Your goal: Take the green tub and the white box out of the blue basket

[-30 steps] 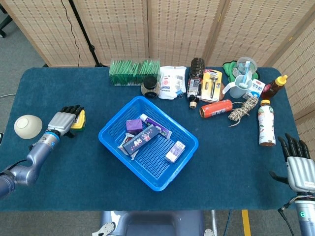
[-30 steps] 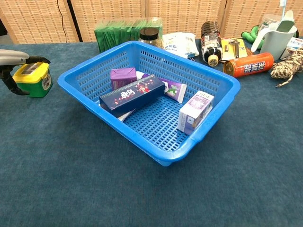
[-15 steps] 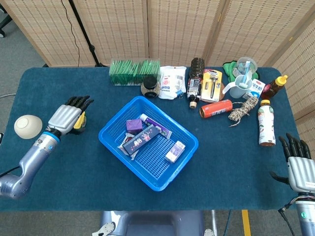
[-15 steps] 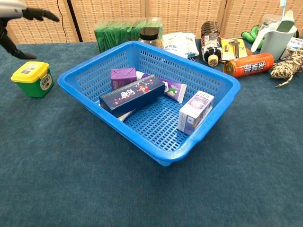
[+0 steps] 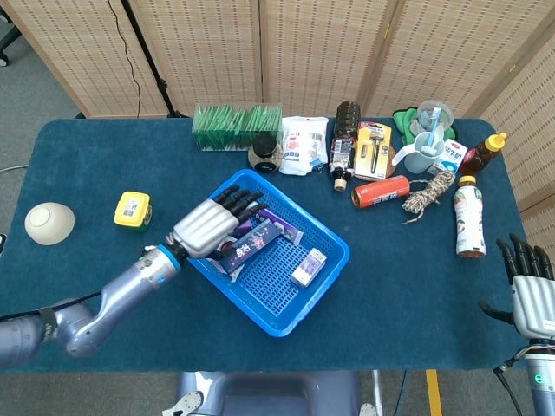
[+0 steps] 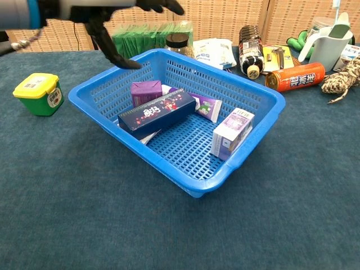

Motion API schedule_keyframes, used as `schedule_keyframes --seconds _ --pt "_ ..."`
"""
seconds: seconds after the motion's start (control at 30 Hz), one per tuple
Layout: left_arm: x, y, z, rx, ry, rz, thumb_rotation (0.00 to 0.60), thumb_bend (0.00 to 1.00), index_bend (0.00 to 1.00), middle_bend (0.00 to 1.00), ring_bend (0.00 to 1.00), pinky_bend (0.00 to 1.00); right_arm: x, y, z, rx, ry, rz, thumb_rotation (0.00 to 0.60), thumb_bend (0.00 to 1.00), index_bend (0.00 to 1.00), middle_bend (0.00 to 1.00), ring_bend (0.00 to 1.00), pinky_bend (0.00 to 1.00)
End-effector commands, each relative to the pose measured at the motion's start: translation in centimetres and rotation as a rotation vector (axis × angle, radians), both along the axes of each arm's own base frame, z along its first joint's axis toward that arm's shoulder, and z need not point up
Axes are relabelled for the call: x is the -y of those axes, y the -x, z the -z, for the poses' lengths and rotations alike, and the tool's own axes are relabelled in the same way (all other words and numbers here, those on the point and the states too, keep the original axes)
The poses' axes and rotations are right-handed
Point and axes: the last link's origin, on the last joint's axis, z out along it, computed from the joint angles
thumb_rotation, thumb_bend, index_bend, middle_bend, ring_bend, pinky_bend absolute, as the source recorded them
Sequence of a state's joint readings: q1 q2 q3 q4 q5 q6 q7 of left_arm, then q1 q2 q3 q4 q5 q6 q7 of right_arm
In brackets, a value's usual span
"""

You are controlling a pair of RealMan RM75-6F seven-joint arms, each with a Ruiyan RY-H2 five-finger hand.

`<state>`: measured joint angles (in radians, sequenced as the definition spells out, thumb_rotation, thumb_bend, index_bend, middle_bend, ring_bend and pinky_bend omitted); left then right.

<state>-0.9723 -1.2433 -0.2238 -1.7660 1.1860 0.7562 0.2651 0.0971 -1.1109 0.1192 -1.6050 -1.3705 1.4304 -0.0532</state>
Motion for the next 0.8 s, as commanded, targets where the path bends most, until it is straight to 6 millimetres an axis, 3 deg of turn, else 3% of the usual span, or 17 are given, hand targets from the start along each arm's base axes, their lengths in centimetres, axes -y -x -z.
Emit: schedule_keyframes --seconds 0.03,0.33,0.8 --pt "0.5 -2.5 3.4 -0.025 0.079 0.036 0.600 0.26 0.00 0.00 0.00 0.00 0.1 0.2 -0.1 0.003 -0.002 0.006 0.600 0.00 0.00 0.00 0.00 0.00" --pt "1.5 -4.3 8.5 -0.068 0.133 0.030 0.600 0.27 0.00 0.00 0.00 0.00 0.4 0.8 -0.3 0.016 -0.001 0.025 0.600 0.00 0.00 0.00 0.00 0.00" --pt "1.9 -4.4 12.8 -0.142 0.169 -0.013 0.600 0.26 0.00 0.00 0.00 0.00 0.5 1.0 -0.3 0.023 -0.007 0.031 0.600 0.00 0.00 0.00 0.00 0.00"
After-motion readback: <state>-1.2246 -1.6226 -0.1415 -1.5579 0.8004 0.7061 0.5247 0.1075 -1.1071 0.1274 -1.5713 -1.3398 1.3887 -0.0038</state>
